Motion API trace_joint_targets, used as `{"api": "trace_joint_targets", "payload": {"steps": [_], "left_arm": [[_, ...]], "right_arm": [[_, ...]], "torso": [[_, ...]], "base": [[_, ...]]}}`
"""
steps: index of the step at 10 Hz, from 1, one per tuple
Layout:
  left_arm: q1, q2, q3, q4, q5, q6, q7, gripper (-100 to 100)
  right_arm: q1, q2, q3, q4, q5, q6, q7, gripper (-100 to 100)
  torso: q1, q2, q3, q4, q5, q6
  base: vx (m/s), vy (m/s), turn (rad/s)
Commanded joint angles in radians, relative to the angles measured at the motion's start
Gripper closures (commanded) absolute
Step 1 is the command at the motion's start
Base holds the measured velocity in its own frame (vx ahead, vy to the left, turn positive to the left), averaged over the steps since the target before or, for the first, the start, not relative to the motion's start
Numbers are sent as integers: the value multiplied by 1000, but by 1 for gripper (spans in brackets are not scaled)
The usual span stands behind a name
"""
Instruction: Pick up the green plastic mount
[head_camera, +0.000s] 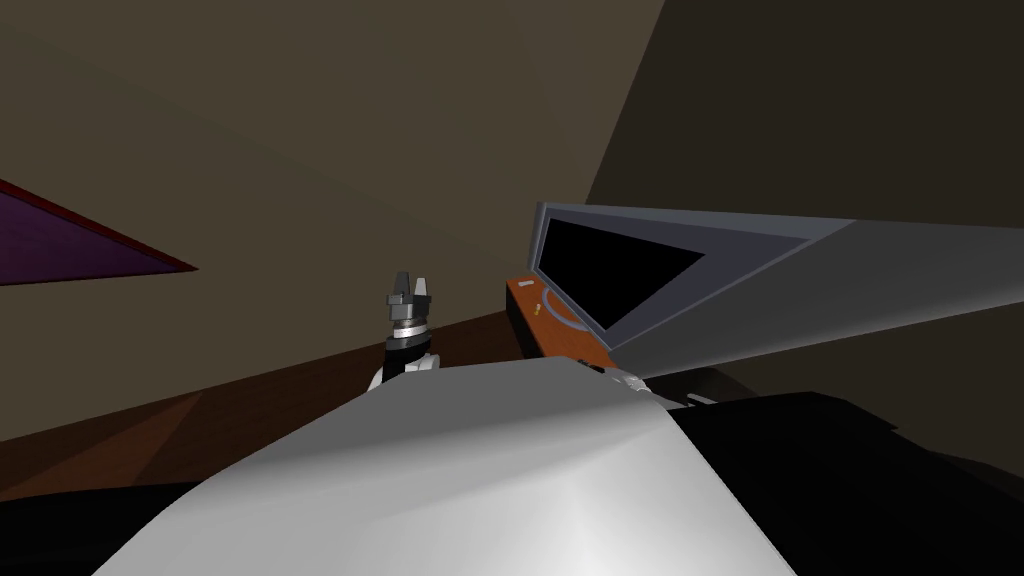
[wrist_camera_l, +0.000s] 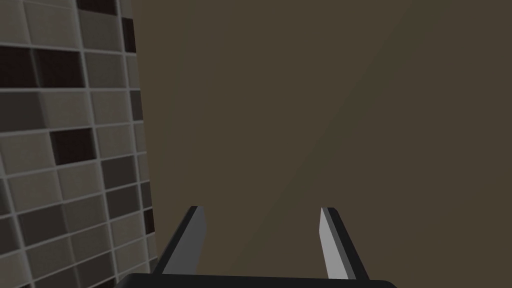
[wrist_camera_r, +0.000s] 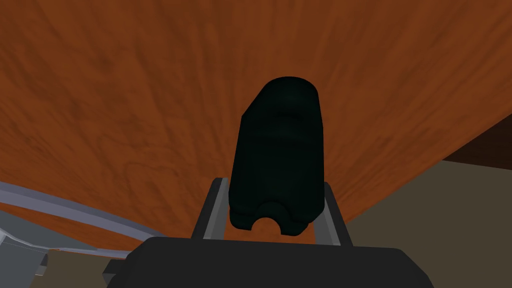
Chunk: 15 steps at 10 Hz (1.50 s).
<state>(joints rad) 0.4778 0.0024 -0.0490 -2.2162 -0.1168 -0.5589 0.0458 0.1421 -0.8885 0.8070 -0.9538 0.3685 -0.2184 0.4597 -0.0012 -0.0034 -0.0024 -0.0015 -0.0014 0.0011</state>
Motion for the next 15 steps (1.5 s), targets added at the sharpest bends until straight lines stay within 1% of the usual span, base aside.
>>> {"api": "trace_joint_targets", "payload": {"steps": [1, 2, 3, 4, 5, 6, 8, 9, 10, 13, 14, 15], "left_arm": [[0, 0, 0, 0, 0, 0, 0, 0], [0, 0, 0, 0, 0, 0, 0, 0], [0, 0, 0, 0, 0, 0, 0, 0], [0, 0, 0, 0, 0, 0, 0, 0], [0, 0, 0, 0, 0, 0, 0, 0], [0, 0, 0, 0, 0, 0, 0, 0], [0, 0, 0, 0, 0, 0, 0, 0], [0, 0, 0, 0, 0, 0, 0, 0], [0, 0, 0, 0, 0, 0, 0, 0], [0, 0, 0, 0, 0, 0, 0, 0], [0, 0, 0, 0, 0, 0, 0, 0], [0, 0, 0, 0, 0, 0, 0, 0]], "right_arm": [[0, 0, 0, 0, 0, 0, 0, 100], [0, 0, 0, 0, 0, 0, 0, 100], [0, 0, 0, 0, 0, 0, 1, 0], [-18, 2, -17, 40, 50, -46, -15, 100], [-30, 4, -29, 66, 77, -71, -25, 100], [-30, 4, -29, 66, 85, -78, -25, 100], [-54, 6, -53, 118, 149, -141, -46, 100], [-65, 8, -65, 143, 179, -164, -56, 100], [-65, 8, -65, 144, 182, -173, -56, 100], [-101, 12, -100, 221, 278, -262, -88, 100], [-101, 12, -100, 221, 280, -268, -88, 100], [-113, 13, -112, 247, 312, -300, -98, 100]], "torso": [[0, 0, 0, 0, 0, 0], [0, 0, 0, 0, 0, 0], [-1, 0, 0, 0, 0, 0], [-1, 0, 0, 0, 0, 0], [2, -3, -1, 0, 1, 1], [5, -4, -2, 0, 2, 1], [2, -2, -1, 0, 1, 0], [2, -2, -1, 0, 1, 0], [3, -2, -1, 0, 1, 1], [3, -1, -1, 0, 1, 1], [4, -2, -1, 0, 1, 1], [3, -2, -1, 0, 1, 0]], "base": [[0, 0, 0], [0, 0, 0], [0, 0, 0], [50, 49, -204], [81, 83, -268], [33, 35, -111], [28, 31, -103], [37, 53, -193], [19, 36, -111], [21, 50, -151], [24, 50, -69], [18, 45, -110]]}}
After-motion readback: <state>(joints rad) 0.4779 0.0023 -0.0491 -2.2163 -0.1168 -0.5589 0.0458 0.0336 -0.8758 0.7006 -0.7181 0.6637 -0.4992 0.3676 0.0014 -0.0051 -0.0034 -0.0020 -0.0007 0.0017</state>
